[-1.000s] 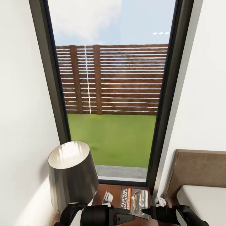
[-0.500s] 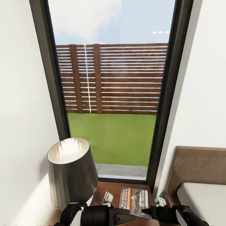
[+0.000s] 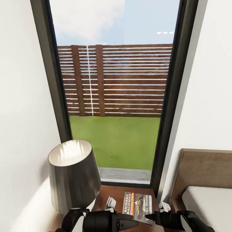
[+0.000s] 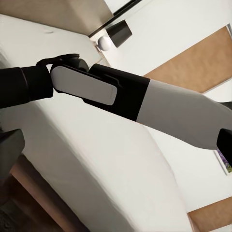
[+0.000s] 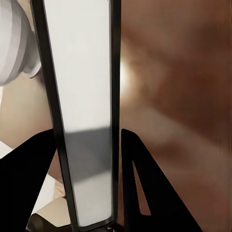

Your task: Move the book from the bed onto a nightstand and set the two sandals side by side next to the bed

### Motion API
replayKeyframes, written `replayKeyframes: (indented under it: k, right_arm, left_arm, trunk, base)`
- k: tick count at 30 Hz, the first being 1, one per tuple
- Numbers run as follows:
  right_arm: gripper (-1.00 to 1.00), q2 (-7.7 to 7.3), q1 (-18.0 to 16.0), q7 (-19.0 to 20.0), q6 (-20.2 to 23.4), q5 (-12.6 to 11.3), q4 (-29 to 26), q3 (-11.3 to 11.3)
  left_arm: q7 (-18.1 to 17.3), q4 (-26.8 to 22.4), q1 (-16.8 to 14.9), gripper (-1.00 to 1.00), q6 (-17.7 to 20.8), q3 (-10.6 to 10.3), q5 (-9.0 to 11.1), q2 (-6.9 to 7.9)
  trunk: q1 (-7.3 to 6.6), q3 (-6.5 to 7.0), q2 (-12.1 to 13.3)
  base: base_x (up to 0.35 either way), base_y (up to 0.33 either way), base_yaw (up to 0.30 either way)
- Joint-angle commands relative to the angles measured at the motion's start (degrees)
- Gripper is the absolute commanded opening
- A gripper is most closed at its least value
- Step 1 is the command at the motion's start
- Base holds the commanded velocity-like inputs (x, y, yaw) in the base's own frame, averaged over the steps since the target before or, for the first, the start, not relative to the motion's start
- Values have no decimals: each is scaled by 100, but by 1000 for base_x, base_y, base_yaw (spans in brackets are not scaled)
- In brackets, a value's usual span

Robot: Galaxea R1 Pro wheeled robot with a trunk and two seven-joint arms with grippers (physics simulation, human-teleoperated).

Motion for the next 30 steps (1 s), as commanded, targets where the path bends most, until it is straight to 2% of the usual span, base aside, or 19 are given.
replayKeyframes:
  k: [1,15,27,30]
  right_arm:
    - [-100,4,-4,32,44,31,-6,-50]
    - [-100,4,-4,32,44,31,-7,-50]
    - [-100,4,-4,32,44,31,-7,-47]
    - [-100,4,-4,32,44,31,-8,-49]
  left_arm:
    - [0,0,-4,100,35,-1,25,0]
    - [0,-1,-4,100,30,-1,25,0]
    - [-7,-1,-4,100,37,-1,25,0]
    - [-4,-1,-4,100,34,-1,25,0]
  trunk:
    - [22,-25,-45]
    - [329,-276,-606]
    - [329,-276,-606]
    - [395,-330,-726]
  base:
    - [0,0,0]
    - [0,0,0]
    - [0,0,0]
    - [0,0,0]
